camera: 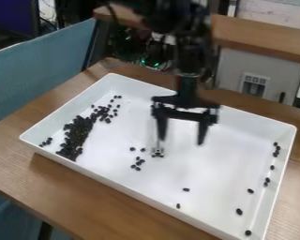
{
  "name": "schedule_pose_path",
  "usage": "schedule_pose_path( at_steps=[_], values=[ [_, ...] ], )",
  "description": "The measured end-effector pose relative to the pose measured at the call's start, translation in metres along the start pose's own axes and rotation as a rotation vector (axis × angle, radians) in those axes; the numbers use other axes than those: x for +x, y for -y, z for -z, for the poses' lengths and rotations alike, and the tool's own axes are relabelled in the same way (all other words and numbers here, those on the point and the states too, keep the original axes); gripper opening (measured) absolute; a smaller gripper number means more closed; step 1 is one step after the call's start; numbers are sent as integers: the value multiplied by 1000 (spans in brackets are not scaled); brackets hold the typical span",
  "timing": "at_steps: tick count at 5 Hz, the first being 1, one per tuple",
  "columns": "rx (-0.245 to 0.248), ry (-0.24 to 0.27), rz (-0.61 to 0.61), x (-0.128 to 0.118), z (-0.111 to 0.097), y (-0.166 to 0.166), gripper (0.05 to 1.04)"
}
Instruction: Sweep into pile
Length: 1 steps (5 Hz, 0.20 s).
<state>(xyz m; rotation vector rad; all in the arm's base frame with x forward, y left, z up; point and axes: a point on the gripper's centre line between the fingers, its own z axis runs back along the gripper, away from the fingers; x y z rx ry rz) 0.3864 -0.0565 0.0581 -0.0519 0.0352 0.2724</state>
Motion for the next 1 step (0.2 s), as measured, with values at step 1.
schedule_pose_path(
  at_steps=[1],
  values=[
    [27, 44, 229, -42, -9, 42, 1001]
  ],
)
